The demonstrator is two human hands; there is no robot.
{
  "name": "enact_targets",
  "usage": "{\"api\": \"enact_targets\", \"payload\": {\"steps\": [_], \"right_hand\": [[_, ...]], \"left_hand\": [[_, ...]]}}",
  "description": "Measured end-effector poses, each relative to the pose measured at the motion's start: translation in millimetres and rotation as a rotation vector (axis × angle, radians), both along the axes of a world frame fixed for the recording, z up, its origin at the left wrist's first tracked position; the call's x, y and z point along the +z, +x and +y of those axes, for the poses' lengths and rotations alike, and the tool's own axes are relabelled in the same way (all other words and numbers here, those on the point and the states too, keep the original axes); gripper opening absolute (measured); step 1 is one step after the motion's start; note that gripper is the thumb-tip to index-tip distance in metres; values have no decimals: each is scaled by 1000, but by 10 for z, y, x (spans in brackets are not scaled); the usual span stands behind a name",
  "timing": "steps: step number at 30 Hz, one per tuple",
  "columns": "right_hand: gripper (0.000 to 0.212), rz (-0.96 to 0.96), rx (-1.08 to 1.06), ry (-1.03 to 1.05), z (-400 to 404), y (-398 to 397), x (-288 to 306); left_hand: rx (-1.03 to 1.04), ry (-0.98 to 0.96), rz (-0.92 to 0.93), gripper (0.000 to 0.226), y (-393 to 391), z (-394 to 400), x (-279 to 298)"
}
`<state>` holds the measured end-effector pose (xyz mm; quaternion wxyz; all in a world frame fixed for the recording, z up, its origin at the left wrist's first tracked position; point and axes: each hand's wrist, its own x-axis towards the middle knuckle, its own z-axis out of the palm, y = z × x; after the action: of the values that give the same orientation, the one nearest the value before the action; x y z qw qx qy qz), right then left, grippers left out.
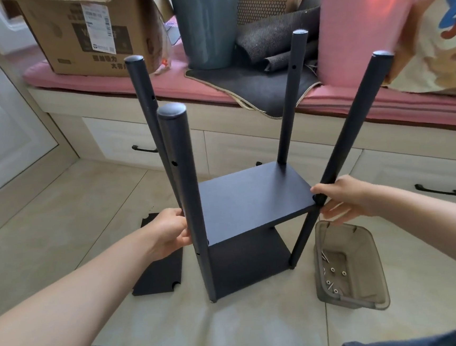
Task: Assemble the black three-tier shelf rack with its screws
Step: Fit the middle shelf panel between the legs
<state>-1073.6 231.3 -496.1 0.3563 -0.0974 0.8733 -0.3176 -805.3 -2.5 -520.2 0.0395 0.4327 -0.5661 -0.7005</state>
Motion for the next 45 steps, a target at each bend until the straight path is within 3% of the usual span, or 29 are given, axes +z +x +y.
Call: {"api": "enact_targets", "payload": {"steps": [3, 7, 10, 12, 14, 16, 18, 21, 25, 28, 31, 36, 45], "right_hand": [[27, 105, 89, 47, 66, -27, -3], [23, 190, 89, -53, 67, -7, -80], [23, 210, 77, -77, 60, -14, -110], [23, 217, 74, -84, 53, -35, -124], [23, 231, 80, -81, 46, -43, -125], [23, 242, 94, -90, 52, -38, -122], [23, 250, 98, -108, 58, -22, -113], [22, 264, 83, -112, 75, 13, -83], [20, 271, 87, -104, 125, 58, -76], [19, 287, 116, -91, 164, 87, -93], [21, 301, 159, -86, 179, 131, -89], [31, 294, 193, -125, 147, 257, -8], [26, 319, 200, -135, 113, 386, 6]], "left_hand": [[-10, -56, 1, 18, 16, 16, 69], [-48, -58, -89, 12, 81, 60, 280], [-196, -240, -406, 24, 236, 12, 507], [-425, -424, -658, 19, 398, 52, 701], [-697, -487, -814, 18, 530, 274, 873], [-891, -355, -760, 25, 491, 675, 964], [-935, -186, -568, 33, 268, 1132, 907], [-647, 32, -271, 35, -279, 1668, 643], [-1, 451, 64, 57, -899, 1869, 262], [340, 652, 218, 48, -1112, 1808, 17], [566, 725, 332, 39, -1245, 1795, -159], [711, 760, 432, 38, -1332, 1872, -244], [727, 798, 450, 41, -1325, 1789, -336]]}}
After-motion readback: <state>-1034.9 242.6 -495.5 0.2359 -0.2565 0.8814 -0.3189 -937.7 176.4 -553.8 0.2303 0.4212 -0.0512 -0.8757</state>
